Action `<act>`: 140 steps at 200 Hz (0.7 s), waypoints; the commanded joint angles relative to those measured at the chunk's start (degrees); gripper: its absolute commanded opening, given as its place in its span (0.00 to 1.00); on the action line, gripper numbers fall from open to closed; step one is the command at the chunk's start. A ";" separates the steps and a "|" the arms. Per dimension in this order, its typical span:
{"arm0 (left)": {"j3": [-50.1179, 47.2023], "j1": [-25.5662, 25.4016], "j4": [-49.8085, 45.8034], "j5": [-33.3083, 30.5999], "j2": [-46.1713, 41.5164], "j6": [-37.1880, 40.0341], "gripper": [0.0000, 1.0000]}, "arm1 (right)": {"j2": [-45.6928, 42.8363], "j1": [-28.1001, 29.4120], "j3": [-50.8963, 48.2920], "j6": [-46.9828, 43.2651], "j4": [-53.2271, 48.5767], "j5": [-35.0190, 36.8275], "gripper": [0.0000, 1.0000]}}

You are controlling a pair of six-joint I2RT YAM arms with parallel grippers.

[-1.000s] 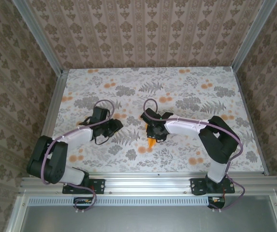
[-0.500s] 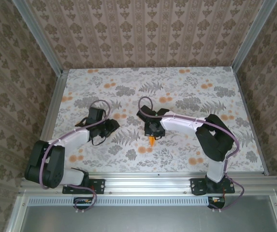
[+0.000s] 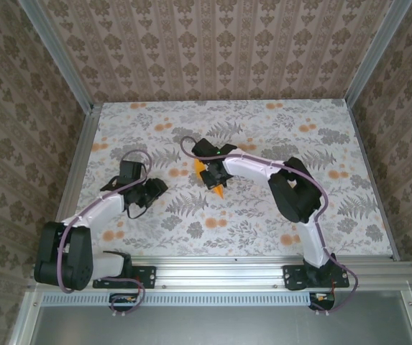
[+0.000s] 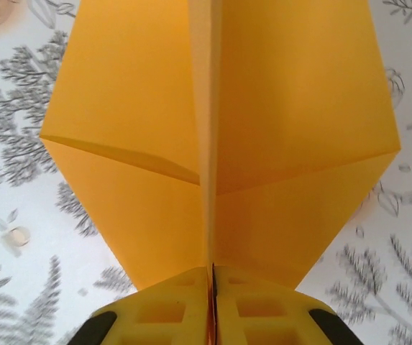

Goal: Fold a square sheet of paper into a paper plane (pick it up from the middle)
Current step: Move a paper plane to the center of the table.

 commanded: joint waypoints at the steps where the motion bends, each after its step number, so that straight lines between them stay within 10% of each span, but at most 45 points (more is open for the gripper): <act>1: -0.83 0.64 -3.21 -0.82 -1.21 1.70 0.49 | 2.37 -0.70 3.53 -7.42 -2.35 -0.57 0.13; 75: 0.15 0.82 -4.03 -1.48 -0.93 2.17 0.52 | 2.58 -0.78 3.53 -5.13 -3.16 -3.01 0.27; 140: 0.06 0.82 -4.46 -1.84 -0.92 2.53 0.53 | 3.14 -0.03 3.39 -4.10 -3.09 -0.69 0.11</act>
